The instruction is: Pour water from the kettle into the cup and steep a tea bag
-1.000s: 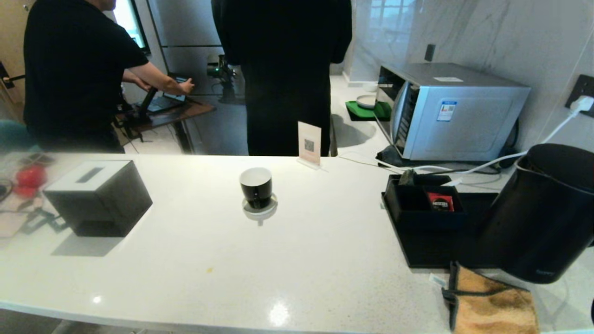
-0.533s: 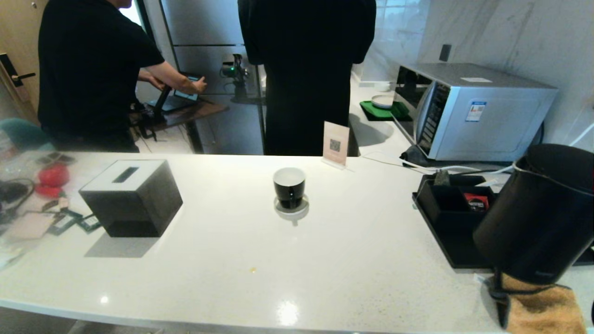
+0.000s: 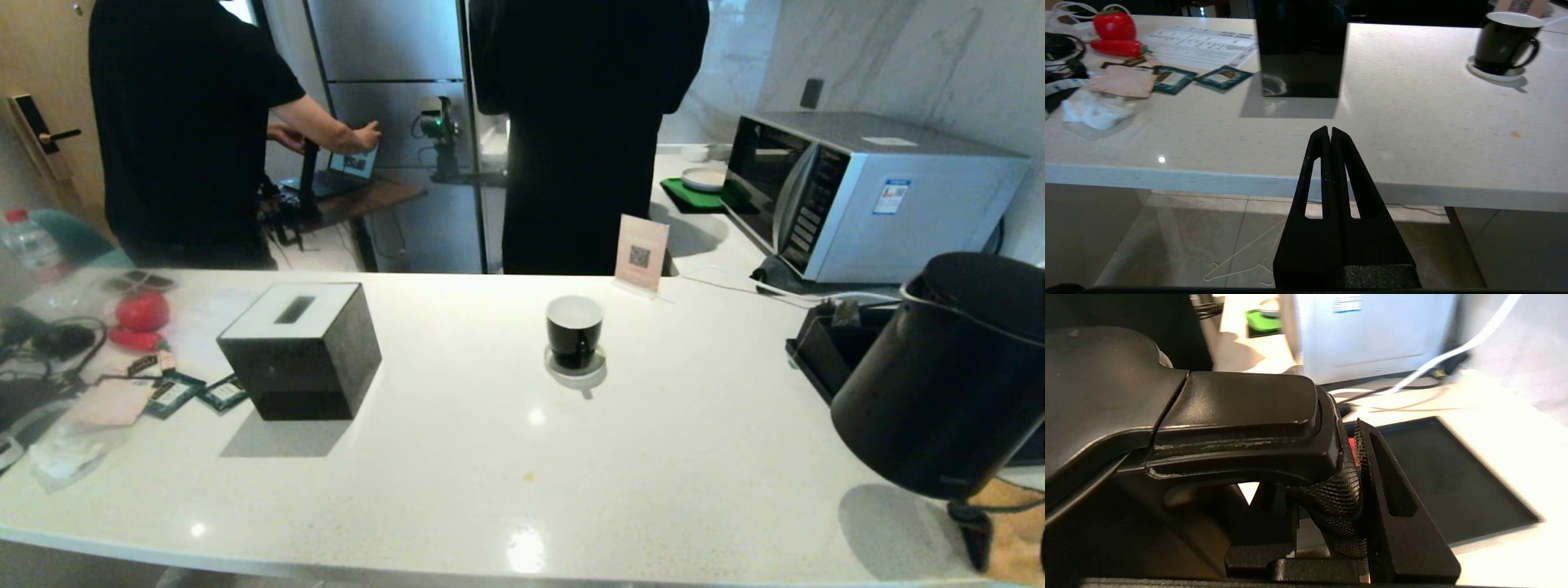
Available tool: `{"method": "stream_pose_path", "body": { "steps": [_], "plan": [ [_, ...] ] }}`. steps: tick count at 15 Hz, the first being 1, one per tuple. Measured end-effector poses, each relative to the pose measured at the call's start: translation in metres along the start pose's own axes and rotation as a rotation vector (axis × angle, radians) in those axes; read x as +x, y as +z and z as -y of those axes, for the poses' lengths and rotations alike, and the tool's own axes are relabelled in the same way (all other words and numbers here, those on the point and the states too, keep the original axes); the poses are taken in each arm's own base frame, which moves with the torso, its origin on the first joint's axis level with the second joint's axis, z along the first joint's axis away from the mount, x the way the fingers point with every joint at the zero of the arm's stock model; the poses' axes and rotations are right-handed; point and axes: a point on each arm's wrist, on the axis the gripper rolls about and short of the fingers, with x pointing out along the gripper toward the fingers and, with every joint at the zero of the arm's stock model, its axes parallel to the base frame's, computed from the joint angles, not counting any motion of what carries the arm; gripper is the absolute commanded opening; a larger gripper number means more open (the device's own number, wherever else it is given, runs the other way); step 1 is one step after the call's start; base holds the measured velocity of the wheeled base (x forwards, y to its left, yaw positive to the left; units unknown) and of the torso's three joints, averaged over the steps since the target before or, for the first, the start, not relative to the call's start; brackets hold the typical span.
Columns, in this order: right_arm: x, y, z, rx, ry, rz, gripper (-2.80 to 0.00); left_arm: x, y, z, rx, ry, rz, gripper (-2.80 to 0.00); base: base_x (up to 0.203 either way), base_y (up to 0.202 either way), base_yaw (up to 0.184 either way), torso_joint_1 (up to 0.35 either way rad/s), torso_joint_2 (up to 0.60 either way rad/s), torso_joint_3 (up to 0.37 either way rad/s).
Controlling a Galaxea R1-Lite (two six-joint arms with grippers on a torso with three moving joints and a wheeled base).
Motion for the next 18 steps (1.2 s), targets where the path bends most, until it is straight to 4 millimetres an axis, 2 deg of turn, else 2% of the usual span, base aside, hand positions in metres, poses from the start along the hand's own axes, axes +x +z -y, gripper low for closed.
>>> {"method": "stream_pose_path", "body": {
  "steps": [2,18],
  "plan": [
    [-0.0001,0.0001,-0.0002,0.0,0.002,0.0,-2.8,0.0,0.0,0.0,0.0,0.0,0.0,-2.8,0.0,0.103,-0.001,-0.002,0.0,0.002],
    [-0.0009,-0.0026,-0.0001,-0.001,-0.004,-0.011,-2.8,0.0,0.0002,0.0,-0.002,0.0,0.001,-2.8,0.0,0.0,0.0,0.0,0.0,0.0]
  ]
}}
